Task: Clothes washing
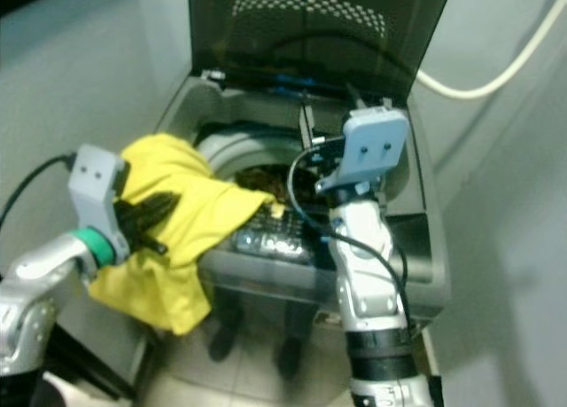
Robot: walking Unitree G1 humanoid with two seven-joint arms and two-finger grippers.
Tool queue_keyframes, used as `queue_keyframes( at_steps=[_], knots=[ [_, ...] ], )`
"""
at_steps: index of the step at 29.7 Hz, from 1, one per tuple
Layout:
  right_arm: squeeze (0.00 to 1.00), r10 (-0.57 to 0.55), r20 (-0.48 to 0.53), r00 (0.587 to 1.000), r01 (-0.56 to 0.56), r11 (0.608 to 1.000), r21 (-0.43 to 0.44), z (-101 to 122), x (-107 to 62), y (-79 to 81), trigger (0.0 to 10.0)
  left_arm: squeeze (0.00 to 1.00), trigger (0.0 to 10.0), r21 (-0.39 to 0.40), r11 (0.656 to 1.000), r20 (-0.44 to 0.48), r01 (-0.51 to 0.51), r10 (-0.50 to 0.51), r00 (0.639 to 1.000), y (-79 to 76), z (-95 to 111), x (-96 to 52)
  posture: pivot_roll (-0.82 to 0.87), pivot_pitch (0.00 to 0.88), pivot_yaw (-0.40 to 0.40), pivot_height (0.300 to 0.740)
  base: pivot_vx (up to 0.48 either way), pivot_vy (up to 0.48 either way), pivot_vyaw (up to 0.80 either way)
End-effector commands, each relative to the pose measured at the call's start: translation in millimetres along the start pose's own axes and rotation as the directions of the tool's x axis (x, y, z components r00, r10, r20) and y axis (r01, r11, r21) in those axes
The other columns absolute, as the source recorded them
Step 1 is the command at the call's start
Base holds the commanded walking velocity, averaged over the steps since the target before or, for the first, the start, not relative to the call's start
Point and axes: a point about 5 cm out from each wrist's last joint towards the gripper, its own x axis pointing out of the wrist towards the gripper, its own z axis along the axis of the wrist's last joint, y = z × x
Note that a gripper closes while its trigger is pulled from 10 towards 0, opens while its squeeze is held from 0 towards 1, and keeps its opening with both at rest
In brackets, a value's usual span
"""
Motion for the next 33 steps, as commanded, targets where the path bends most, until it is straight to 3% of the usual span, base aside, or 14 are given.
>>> queue_keyframes(
  at_steps=[1,10,13,16,18,19,21,22,23,26,27,28,32,33],
  knots=[
    [0.0,-0.005,0.018,1.0,0.006,1.0,-0.011,3.1,-0.3,-3.7,10.0,0.0,0.0,-0.001,1.0,-0.033,-0.003,0.003,0.999,-0.7,-7.2,3.5,0.02,0.087,0.023,0.74,0.0,0.0,0.0],
    [0.0,-0.026,0.017,1.0,0.026,1.0,0.007,2.5,3.5,-3.7,10.0,0.0,0.0,0.103,0.994,0.082,0.026,-0.034,0.996,-3.2,28.2,37.4,0.07,0.102,-0.004,0.74,0.0,0.0,0.0],
    [0.0,0.013,0.019,1.0,-0.013,1.0,0.015,1.7,4.3,5.5,10.0,0.0,0.0,0.217,0.974,0.135,0.059,-0.09,0.987,-12.5,46.6,52.3,0.05,0.109,0.022,0.74,0.0,0.0,0.0],
    [0.0,0.011,0.028,1.0,-0.011,1.0,0.008,4.9,3.7,6.0,10.0,0.0,0.0,0.291,0.95,0.162,0.108,-0.16,0.974,-21.9,61.2,54.8,0.05,0.115,0.036,0.74,0.0,0.0,0.0],
    [0.0,-0.002,0.028,1.0,0.002,1.0,0.002,5.5,1.8,3.8,10.0,0.0,0.0,0.322,0.938,0.155,0.131,-0.189,0.97,-26.2,65.9,50.3,0.05,0.111,0.059,0.74,0.0,0.0,0.0],
    [0.0,-0.013,0.026,1.0,0.013,1.0,-0.004,5.0,-0.3,2.2,10.0,0.0,5.2,0.347,0.924,0.137,0.16,-0.218,0.966,-29.2,66.6,41.9,0.06,0.116,0.066,0.74,0.0,0.0,0.0],
    [0.0,-0.013,0.026,1.0,0.013,1.0,-0.004,5.0,-0.3,2.2,10.0,0.0,5.2,0.347,0.924,0.137,0.16,-0.218,0.966,-29.2,66.6,41.9,0.06,0.116,0.066,0.74,0.0,0.0,0.0],
    [0.0,-0.024,0.02,1.0,0.024,1.0,-0.008,3.4,-3.3,0.6,10.0,0.0,10.0,0.356,0.915,0.116,0.188,-0.243,0.963,-31.9,63.8,29.2,0.06,0.117,0.065,0.74,0.0,0.0,0.0],
    [0.0,-0.024,0.02,1.0,0.024,1.0,-0.008,3.4,-3.3,0.6,10.0,0.0,10.0,0.356,0.915,0.116,0.188,-0.243,0.963,-31.9,63.8,29.2,0.06,0.117,0.065,0.74,0.0,0.0,0.0],
    [0.0,-0.012,-0.034,0.999,0.012,1.0,0.009,-7.4,-14.6,3.9,10.0,0.0,10.0,0.275,0.941,0.012,0.195,-0.206,0.979,-37.0,31.3,-38.8,0.09,0.095,0.031,0.74,0.0,0.0,0.0],
    [0.0,-0.012,-0.034,0.999,0.012,1.0,0.009,-7.4,-14.6,3.9,10.0,0.0,10.0,0.275,0.941,0.012,0.195,-0.206,0.979,-37.0,31.3,-38.8,0.09,0.095,0.031,0.74,0.0,0.0,0.0],
    [0.0,0.007,-0.047,0.999,-0.006,1.0,0.018,-10.4,-16.0,6.7,10.0,0.0,10.0,0.263,0.947,-0.02,0.182,-0.183,0.983,-39.2,22.9,-53.6,0.1,0.094,0.026,0.74,0.0,0.0,0.0],
    [0.0,0.027,-0.054,0.998,-0.025,0.999,0.027,-12.8,-16.5,10.2,10.0,0.0,10.0,0.263,0.95,-0.041,0.169,-0.164,0.986,-39.4,16.1,-62.1,0.12,0.089,0.016,0.74,0.0,0.0,0.0],
    [0.0,0.051,-0.057,0.997,-0.048,0.998,0.041,-15.0,-15.5,16.1,10.0,1.0,10.0,0.258,0.957,-0.06,0.132,-0.12,0.991,-35.1,8.6,-68.4,0.12,0.085,0.007,0.74,0.0,0.0,0.0]
  ],
)
